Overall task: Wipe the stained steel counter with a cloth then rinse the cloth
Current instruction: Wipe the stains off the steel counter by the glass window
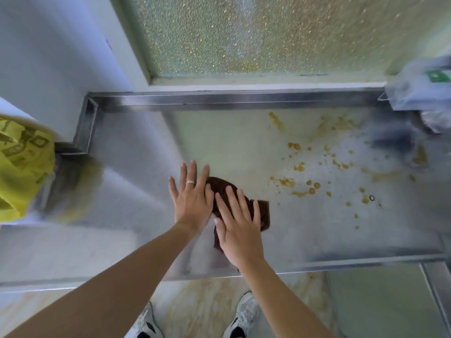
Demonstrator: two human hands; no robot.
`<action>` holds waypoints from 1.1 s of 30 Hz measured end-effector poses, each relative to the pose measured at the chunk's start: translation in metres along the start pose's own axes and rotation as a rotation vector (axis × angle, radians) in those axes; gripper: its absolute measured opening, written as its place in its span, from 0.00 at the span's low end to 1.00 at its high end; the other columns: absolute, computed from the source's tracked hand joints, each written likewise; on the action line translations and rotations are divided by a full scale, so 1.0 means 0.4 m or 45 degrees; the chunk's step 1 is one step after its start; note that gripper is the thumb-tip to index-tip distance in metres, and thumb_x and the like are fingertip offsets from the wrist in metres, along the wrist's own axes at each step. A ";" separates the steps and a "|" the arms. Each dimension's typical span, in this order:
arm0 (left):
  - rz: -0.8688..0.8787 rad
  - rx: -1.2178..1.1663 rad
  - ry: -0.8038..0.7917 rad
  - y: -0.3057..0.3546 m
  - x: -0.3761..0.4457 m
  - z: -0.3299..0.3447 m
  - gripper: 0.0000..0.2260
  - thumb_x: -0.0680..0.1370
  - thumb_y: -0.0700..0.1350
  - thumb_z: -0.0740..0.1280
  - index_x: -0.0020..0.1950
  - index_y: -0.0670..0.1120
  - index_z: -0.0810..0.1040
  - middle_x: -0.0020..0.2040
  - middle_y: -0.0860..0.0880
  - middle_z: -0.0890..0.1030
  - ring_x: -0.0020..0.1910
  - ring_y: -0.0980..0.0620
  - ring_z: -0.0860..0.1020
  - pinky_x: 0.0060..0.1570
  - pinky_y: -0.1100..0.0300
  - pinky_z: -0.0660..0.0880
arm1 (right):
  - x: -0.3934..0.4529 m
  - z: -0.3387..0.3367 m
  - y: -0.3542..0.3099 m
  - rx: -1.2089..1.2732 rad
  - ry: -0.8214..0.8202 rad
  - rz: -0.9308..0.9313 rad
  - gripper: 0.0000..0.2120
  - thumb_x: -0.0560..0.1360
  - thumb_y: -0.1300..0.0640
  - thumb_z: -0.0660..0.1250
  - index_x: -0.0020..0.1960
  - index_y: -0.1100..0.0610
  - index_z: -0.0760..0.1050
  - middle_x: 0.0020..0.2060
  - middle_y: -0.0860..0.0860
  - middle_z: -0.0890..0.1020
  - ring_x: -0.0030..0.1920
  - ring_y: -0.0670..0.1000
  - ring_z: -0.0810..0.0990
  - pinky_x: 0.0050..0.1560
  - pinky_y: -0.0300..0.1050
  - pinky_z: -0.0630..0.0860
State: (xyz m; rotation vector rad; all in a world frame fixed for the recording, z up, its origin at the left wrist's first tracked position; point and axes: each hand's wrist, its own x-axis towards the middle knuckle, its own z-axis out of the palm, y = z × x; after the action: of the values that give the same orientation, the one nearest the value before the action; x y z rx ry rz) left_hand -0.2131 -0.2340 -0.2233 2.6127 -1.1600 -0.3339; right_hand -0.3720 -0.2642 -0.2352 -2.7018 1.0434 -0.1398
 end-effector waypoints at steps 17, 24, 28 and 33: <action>-0.046 0.049 0.079 0.014 0.028 0.016 0.26 0.82 0.54 0.51 0.82 0.59 0.56 0.84 0.50 0.55 0.83 0.48 0.45 0.80 0.39 0.44 | 0.390 -0.193 0.293 0.331 0.371 0.190 0.19 0.82 0.68 0.62 0.72 0.63 0.73 0.75 0.62 0.71 0.74 0.60 0.73 0.64 0.58 0.72; -0.056 0.076 0.164 0.032 0.072 -0.022 0.18 0.78 0.51 0.55 0.65 0.53 0.75 0.66 0.47 0.74 0.69 0.40 0.69 0.71 0.41 0.62 | 0.153 -0.048 0.081 0.143 0.018 -0.155 0.25 0.84 0.48 0.54 0.81 0.49 0.60 0.83 0.51 0.57 0.83 0.55 0.52 0.78 0.65 0.58; -0.081 0.033 0.228 0.057 0.194 -0.025 0.16 0.80 0.49 0.54 0.65 0.54 0.74 0.66 0.47 0.72 0.70 0.42 0.68 0.72 0.41 0.62 | 0.308 -0.032 0.081 0.113 -0.035 -0.153 0.26 0.85 0.46 0.52 0.82 0.49 0.59 0.83 0.50 0.55 0.83 0.55 0.50 0.79 0.64 0.57; -0.151 0.069 0.181 0.050 0.285 0.013 0.23 0.82 0.51 0.50 0.77 0.57 0.67 0.78 0.45 0.66 0.80 0.43 0.56 0.75 0.39 0.57 | 0.541 -0.042 0.122 0.092 -0.034 -0.115 0.25 0.86 0.47 0.49 0.82 0.49 0.57 0.83 0.50 0.55 0.83 0.55 0.49 0.80 0.63 0.53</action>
State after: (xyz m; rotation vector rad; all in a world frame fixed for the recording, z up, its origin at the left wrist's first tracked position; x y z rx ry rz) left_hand -0.1539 -0.3330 -0.2333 2.7081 -0.9839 -0.1381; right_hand -0.2465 -0.4477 -0.2309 -2.6785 0.8920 -0.1535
